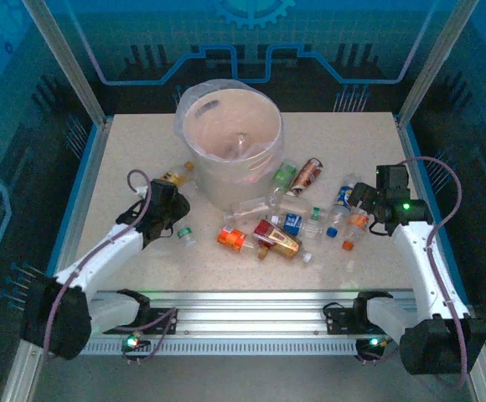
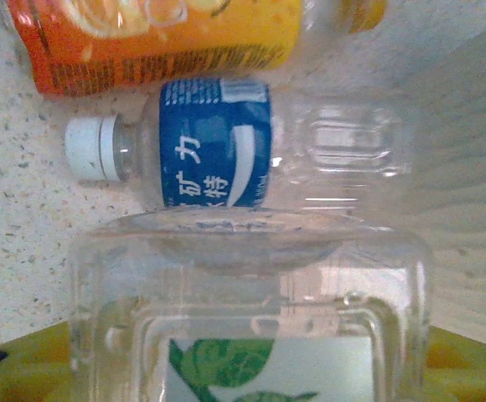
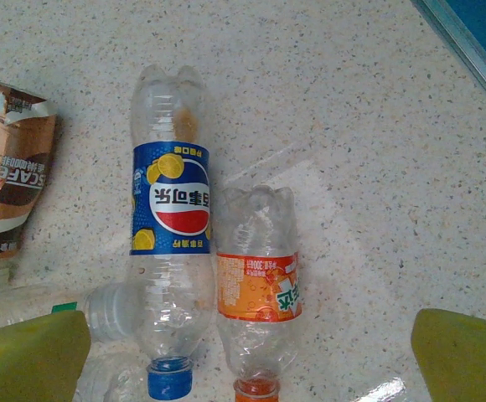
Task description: Put the plastic bottles in the bin
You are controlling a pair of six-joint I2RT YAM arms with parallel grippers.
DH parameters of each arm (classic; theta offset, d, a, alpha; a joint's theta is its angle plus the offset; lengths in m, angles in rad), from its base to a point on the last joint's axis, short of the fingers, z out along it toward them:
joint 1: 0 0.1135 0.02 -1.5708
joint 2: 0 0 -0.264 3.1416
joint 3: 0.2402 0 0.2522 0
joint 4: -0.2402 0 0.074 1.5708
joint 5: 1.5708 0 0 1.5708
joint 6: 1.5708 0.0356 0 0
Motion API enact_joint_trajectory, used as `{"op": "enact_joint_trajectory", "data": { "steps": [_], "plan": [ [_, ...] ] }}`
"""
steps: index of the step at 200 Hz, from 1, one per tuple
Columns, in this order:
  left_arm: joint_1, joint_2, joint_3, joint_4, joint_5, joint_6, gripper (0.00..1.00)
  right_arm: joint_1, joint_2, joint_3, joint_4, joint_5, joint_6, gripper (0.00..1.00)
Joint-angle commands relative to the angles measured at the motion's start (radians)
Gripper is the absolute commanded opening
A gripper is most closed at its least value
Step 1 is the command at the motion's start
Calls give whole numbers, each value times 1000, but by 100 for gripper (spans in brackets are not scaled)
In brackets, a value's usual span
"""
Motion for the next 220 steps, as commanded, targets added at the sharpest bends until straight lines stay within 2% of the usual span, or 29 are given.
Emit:
{"op": "enact_joint_trajectory", "data": {
  "steps": [1, 43, 91, 138, 220],
  "plan": [
    [2, -94, 64, -80, -41, 82, 39, -11, -14, 7, 3, -9, 12, 100],
    [2, -196, 225, -107, -74, 268, 34, -11, -23, 1, 5, -14, 13, 100],
    [2, -179, 412, 28, -24, 416, 33, -11, -39, 5, -4, -16, 16, 100],
    [2, -71, 577, 205, 86, 491, 33, -11, -62, 21, -31, 4, 13, 100],
    [-2, 234, 833, 334, 248, 470, 35, -11, -69, 28, -44, 7, 15, 100]
  ]
}}
